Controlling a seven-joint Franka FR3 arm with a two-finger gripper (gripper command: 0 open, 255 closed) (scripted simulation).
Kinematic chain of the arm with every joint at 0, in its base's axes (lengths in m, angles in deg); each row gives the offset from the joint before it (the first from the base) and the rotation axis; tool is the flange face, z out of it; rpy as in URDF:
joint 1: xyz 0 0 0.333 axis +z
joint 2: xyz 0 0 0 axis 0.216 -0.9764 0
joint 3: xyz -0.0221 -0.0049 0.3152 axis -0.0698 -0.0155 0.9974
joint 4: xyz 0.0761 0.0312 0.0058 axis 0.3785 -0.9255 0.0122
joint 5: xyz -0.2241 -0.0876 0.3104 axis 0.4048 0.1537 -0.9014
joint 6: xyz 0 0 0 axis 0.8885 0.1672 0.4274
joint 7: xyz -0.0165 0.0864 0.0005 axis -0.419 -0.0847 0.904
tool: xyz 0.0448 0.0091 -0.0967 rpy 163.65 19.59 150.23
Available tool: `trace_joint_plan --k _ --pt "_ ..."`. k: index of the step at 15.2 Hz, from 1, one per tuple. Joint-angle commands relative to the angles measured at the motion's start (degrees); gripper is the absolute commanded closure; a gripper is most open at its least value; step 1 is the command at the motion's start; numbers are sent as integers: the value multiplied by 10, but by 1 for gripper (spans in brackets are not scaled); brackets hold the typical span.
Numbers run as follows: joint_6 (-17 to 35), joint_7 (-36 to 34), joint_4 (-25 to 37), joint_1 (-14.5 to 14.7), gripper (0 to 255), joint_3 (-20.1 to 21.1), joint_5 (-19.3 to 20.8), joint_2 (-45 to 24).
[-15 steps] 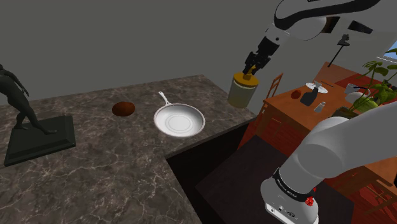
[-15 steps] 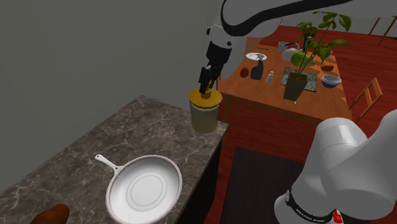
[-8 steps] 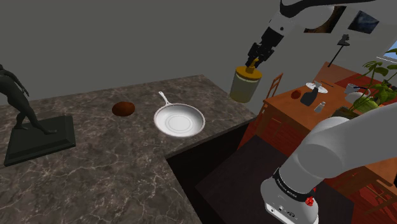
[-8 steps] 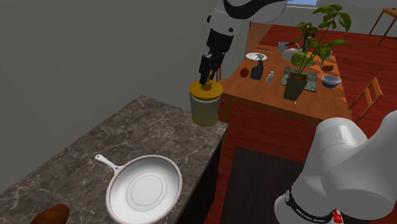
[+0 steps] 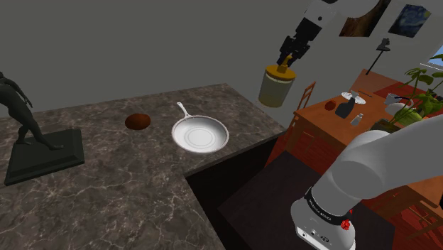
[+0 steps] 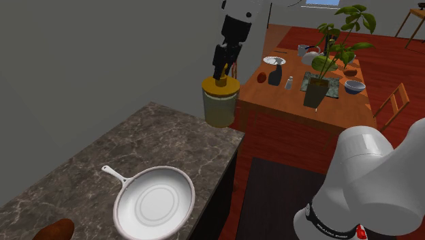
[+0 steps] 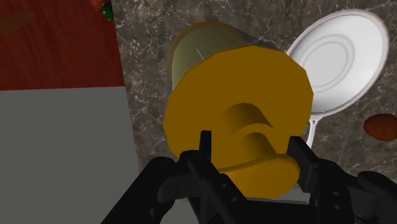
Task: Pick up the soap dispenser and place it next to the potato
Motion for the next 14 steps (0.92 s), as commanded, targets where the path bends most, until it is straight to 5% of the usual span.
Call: trace_joint_plan --k 1,14 --pt "-17 -2 19 1 255 1 -1 -1" --pt "-113 -15 135 9 255 6 -7 -21"
